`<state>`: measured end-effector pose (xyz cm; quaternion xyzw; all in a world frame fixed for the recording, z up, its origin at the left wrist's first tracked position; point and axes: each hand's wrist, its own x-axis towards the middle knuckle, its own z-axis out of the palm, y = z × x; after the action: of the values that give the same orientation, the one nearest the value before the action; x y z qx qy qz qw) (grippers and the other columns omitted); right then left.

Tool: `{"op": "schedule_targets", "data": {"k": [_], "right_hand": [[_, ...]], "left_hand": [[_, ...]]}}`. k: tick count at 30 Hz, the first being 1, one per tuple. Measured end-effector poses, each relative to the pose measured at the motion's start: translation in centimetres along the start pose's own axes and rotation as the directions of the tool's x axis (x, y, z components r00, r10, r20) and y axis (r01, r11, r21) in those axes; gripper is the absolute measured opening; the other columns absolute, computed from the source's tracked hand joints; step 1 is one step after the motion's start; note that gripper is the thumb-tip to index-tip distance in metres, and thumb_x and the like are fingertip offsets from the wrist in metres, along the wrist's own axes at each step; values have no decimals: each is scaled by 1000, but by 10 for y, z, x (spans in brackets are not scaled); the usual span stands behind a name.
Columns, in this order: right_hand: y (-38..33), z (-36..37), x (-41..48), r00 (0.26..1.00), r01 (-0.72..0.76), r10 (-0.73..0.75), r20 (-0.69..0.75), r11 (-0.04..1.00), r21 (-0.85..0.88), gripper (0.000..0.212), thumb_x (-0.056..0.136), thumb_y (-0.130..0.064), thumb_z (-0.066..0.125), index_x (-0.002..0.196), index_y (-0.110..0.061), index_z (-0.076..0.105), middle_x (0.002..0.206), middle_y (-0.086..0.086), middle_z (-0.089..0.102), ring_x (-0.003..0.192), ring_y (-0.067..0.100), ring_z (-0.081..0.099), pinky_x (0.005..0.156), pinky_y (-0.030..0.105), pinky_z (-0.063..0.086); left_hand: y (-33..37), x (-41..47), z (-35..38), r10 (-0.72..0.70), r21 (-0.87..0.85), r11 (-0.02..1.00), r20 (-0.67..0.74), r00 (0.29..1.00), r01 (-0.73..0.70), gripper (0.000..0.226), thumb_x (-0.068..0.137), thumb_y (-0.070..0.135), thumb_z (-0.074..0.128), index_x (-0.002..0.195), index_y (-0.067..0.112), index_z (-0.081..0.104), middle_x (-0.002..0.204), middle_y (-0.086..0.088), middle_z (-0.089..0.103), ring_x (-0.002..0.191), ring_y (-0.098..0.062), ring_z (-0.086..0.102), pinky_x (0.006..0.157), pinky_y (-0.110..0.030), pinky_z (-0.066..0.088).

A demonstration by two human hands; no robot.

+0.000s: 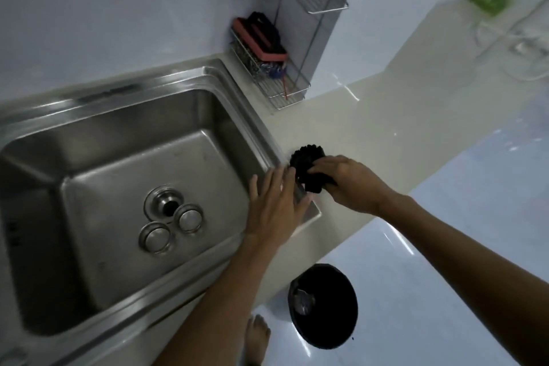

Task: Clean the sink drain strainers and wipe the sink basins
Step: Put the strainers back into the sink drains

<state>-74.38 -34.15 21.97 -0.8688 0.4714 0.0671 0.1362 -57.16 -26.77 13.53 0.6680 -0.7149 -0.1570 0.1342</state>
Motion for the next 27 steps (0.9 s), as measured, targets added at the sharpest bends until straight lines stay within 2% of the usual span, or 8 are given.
{"op": "schedule_targets", "data": {"k": [5,8,11,14,18,20,23,27], "right_hand": [[43,-2,4,991,-95,99,-85,994,52,49,91,-11,64,138,-24,59,139,-2,61,124,25,58,92,42,56],[54,3,5,979,-129,140,-148,988,79,50,93,-13,63,142,-20,55,143,2,58,128,27,56,99,39,51],[51,5,9,970,-105,114,-216,993,54,47,95,-22,65,141,-18,57,145,4,57,131,27,53,106,40,46],[30,5,22,963,-3,25,-269,996,85,43,95,-25,65,137,-17,59,139,4,61,128,25,56,105,40,50],[-20,10,56,964,151,-131,-232,986,69,45,99,-36,58,140,-18,55,138,4,61,127,23,57,108,41,49],[-52,17,75,964,203,-182,-195,975,94,46,99,-38,57,140,-20,54,137,4,60,127,24,56,106,42,50],[-100,41,104,952,293,-282,-118,952,92,54,92,-32,67,142,-16,54,137,8,60,125,28,56,103,44,50],[-149,91,141,936,349,-351,39,936,40,56,92,-36,64,144,-19,49,141,6,55,127,27,53,109,40,42]], "left_hand": [[29,35,8,9,22,1000,42,999,-10,74,105,63,27,164,18,24,170,-6,25,158,-21,18,125,-51,9],[35,45,10,28,43,999,45,999,-30,75,105,63,27,163,16,26,169,-8,26,157,-22,19,125,-52,12],[34,48,12,14,41,999,38,999,-16,73,104,62,30,162,17,28,169,-8,26,157,-22,20,124,-52,13],[18,42,7,-38,51,998,31,999,36,74,104,65,30,162,19,27,170,-8,25,157,-23,22,126,-53,14],[-37,21,-9,-134,85,988,28,991,131,77,102,67,30,162,18,26,168,-8,27,155,-25,25,124,-53,16],[-75,4,-20,-203,114,974,28,979,198,79,100,67,35,161,19,24,167,-8,28,154,-25,25,124,-54,18],[-136,-25,-30,-307,144,945,66,950,295,87,94,68,50,162,21,23,168,-7,24,155,-27,21,124,-54,16],[-203,-50,-30,-352,137,931,99,931,338,94,82,74,63,157,27,32,166,-1,27,154,-24,23,122,-56,13]]}}
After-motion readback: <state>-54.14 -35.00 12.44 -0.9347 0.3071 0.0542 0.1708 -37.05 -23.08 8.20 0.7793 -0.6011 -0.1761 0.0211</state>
